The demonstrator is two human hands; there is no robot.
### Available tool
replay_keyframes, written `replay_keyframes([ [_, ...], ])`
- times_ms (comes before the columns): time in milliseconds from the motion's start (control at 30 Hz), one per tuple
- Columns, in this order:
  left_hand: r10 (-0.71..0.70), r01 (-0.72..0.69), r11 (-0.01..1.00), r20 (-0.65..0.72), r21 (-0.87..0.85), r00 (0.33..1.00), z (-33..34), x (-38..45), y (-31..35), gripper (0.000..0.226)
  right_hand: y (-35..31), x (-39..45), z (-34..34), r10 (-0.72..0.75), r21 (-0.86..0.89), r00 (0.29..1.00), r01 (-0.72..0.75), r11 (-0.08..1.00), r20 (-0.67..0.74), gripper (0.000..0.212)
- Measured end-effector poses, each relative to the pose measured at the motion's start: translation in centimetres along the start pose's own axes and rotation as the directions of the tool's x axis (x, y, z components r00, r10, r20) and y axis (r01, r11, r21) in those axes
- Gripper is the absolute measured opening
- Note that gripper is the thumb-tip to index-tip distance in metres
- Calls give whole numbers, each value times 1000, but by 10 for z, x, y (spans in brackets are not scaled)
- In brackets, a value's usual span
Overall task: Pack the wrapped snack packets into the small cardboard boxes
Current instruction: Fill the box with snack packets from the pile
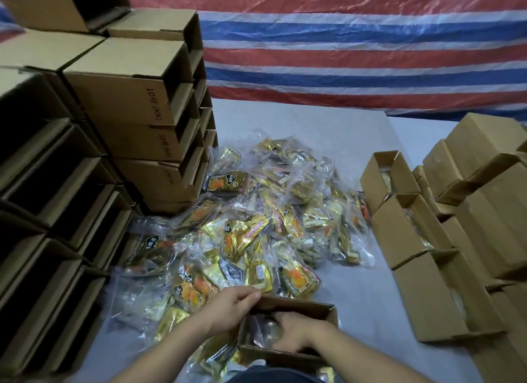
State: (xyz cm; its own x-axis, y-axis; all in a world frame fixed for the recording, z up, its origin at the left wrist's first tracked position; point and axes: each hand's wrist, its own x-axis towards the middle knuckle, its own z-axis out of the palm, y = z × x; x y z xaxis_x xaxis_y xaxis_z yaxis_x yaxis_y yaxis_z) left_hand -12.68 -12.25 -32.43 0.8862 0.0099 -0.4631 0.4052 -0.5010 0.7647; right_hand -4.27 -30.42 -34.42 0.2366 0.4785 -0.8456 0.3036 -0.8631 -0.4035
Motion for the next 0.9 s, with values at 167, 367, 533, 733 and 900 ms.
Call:
replay_keyframes([
  [167, -25, 25, 1000, -16, -12, 1000, 5, 1, -5, 26, 9, -13, -15, -81, -79, 996, 79, 994, -22, 79],
  [367, 4, -5, 1000, -36, -22, 999, 7, 4, -5, 24, -9, -9, -8, -82, -3, 997, 82, 997, 17, 38],
  [533, 2, -2, 1000, -38, 2, 999, 9, 5, -8, 21, -18, 14, 9, 66, 14, 996, -67, 998, 59, 51],
  [733, 3, -5, 999, -45, -37, 999, 11, 6, -8, 21, -17, -4, -14, -43, 67, 997, 47, 997, -68, 35],
  [900, 10, -12, 999, -55, -36, 998, 9, 9, -9, 24, -43, 5, 0, -131, 64, 991, 129, 990, 33, 42],
])
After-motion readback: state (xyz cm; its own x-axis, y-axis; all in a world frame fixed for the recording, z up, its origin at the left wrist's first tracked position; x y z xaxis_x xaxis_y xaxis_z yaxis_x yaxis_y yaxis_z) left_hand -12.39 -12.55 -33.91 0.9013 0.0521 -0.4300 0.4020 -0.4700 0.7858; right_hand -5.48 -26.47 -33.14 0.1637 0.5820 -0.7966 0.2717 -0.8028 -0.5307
